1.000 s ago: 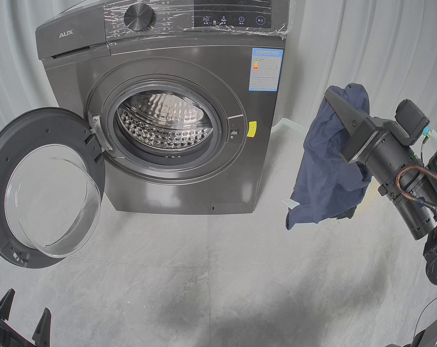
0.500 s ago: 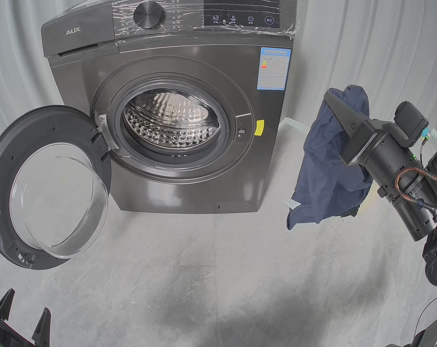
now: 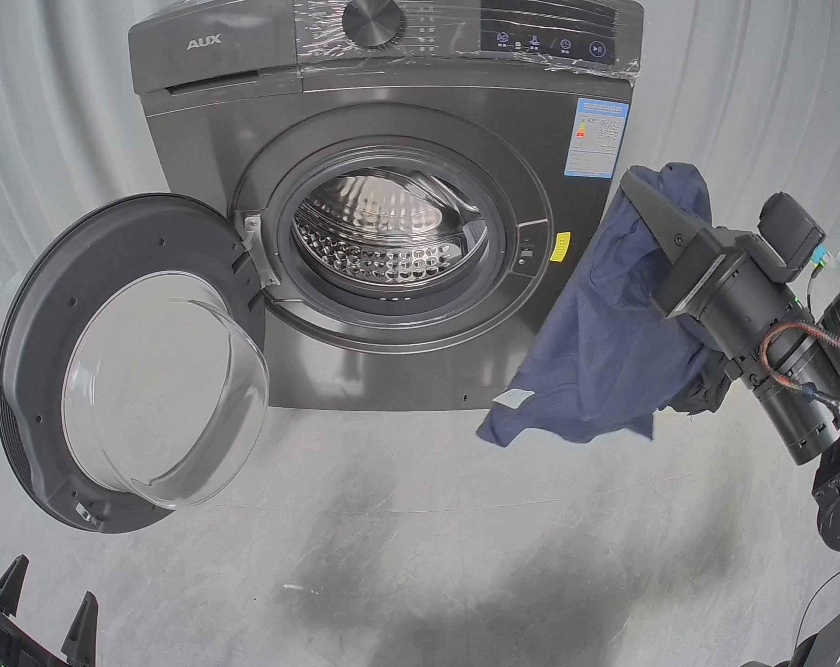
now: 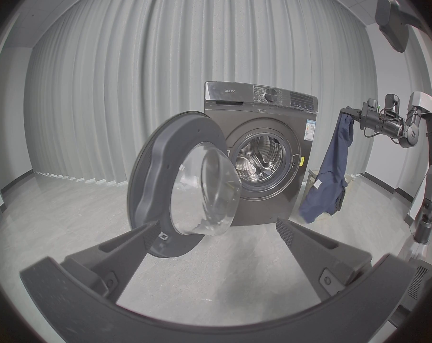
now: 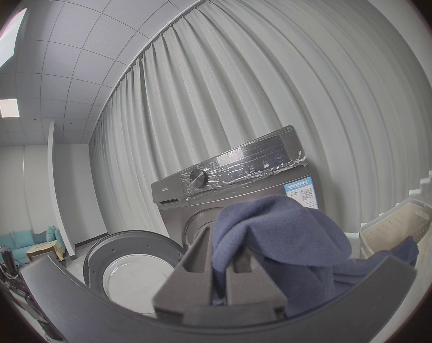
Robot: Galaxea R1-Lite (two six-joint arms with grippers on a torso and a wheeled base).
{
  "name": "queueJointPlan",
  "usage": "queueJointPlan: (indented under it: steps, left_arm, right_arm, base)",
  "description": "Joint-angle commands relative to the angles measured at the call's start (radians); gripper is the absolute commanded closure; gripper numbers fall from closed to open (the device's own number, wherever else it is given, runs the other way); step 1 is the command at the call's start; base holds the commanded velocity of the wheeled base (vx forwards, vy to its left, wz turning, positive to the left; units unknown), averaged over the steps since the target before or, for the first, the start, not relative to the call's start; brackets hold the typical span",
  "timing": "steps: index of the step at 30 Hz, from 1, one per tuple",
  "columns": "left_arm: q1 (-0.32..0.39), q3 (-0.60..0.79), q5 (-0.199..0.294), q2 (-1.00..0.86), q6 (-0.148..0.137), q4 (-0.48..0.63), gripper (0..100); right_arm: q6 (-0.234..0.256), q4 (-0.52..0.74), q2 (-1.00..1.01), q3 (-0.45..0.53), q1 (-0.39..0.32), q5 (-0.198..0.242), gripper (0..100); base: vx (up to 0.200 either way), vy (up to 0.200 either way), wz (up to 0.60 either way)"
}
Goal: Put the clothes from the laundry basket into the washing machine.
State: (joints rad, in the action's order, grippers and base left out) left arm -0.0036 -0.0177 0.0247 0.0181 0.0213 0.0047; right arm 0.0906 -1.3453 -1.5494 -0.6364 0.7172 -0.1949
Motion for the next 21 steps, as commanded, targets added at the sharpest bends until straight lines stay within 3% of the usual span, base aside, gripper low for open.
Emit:
queueJointPlan:
  steps: [1, 8, 15, 21]
  left_arm:
    - [0.001, 0.015, 0.000, -0.017, 0.000, 0.000, 0]
    - [0.001, 0.015, 0.000, -0.017, 0.000, 0.000, 0]
    - [0.001, 0.015, 0.000, -0.017, 0.000, 0.000, 0]
    - [0.001, 0.015, 0.000, -0.017, 0.000, 0.000, 0]
  right_arm:
    - [0.000, -0.002, -0.003, -0.006, 0.001, 0.000, 100]
    - [0.003, 0.005, -0.001, -0.023, -0.016, -0.003, 100]
    - [0.004, 0.009, -0.014, -0.023, -0.090, -0.003, 100]
    - [0.004, 0.009, -0.018, -0.022, -0.088, -0.003, 100]
  base:
    - [0.000, 0.000, 0.00]
    - [0.000, 0.000, 0.00]
    - [0.000, 0.000, 0.00]
    - [0.000, 0.000, 0.00]
